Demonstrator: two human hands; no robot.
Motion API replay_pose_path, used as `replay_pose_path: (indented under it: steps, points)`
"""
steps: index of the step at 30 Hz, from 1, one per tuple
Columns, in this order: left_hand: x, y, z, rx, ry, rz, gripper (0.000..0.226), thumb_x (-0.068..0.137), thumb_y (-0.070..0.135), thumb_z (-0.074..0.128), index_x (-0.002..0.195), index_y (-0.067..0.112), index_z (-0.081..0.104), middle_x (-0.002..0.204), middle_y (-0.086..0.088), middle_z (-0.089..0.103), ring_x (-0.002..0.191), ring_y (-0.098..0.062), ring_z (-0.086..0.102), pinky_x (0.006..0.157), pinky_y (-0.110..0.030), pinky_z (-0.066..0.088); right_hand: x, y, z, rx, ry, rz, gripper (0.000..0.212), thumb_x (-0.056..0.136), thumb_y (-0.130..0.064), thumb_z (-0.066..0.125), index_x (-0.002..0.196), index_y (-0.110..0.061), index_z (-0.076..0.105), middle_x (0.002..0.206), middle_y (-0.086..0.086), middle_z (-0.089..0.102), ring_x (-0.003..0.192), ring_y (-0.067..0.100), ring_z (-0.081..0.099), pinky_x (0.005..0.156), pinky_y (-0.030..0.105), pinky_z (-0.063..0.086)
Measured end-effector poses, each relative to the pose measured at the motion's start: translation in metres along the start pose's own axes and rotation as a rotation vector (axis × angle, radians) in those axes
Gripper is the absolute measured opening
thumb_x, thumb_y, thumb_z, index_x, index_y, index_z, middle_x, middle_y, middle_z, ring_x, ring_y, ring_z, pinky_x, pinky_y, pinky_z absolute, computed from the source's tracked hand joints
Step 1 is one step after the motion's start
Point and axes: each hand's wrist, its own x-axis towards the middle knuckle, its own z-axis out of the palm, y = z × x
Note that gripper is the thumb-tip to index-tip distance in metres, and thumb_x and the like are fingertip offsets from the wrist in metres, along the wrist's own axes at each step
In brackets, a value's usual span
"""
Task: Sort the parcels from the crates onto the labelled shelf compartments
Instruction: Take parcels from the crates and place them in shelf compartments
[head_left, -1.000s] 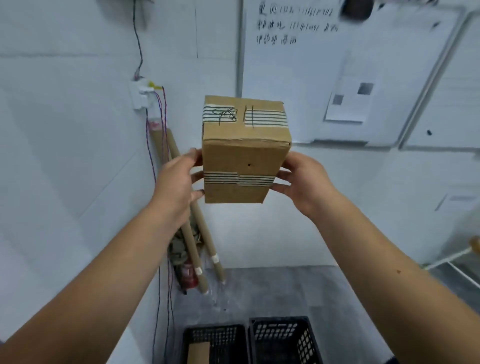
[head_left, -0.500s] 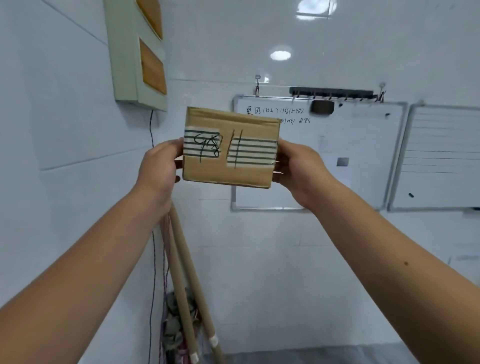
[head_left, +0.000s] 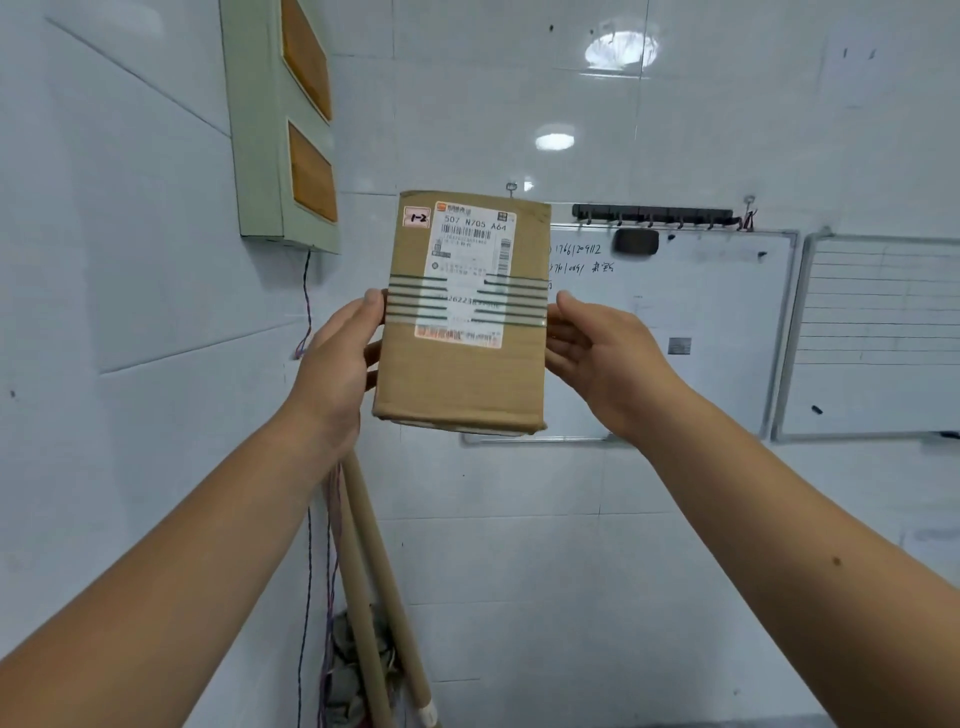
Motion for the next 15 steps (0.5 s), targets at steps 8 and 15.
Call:
replay_pose_path:
  steps: [8, 15]
  points:
    - [-0.011, -0.007, 0.007, 0.033, -0.007, 0.033, 0.031, 0.108, 0.037, 0.053, 0.133, 0.026, 0.068, 0.118, 0.006, 0.077, 0.108, -0.011, 0.071, 0.081, -0.030, 0.049, -0.006, 0.008, -0.011, -0.078, -0.038, -0.025, 0.030, 0.106, -0.017, 0.058, 0.124, 0.004, 0.069, 0.124, 0.016, 0.074, 0.121, 0.031, 0.069, 0.113, 0.046, 0.049]
    - [-0.009, -0.025, 0.014, 0.025, -0.093, -0.003, 0.027, 0.105, 0.026, 0.059, 0.130, 0.023, 0.067, 0.123, 0.003, 0.076, 0.118, -0.021, 0.070, 0.089, -0.037, 0.051, -0.016, 0.017, -0.034, -0.140, -0.009, 0.037, 0.036, 0.098, -0.029, 0.069, 0.131, -0.015, 0.070, 0.132, 0.007, 0.071, 0.131, 0.029, 0.062, 0.111, 0.061, 0.047]
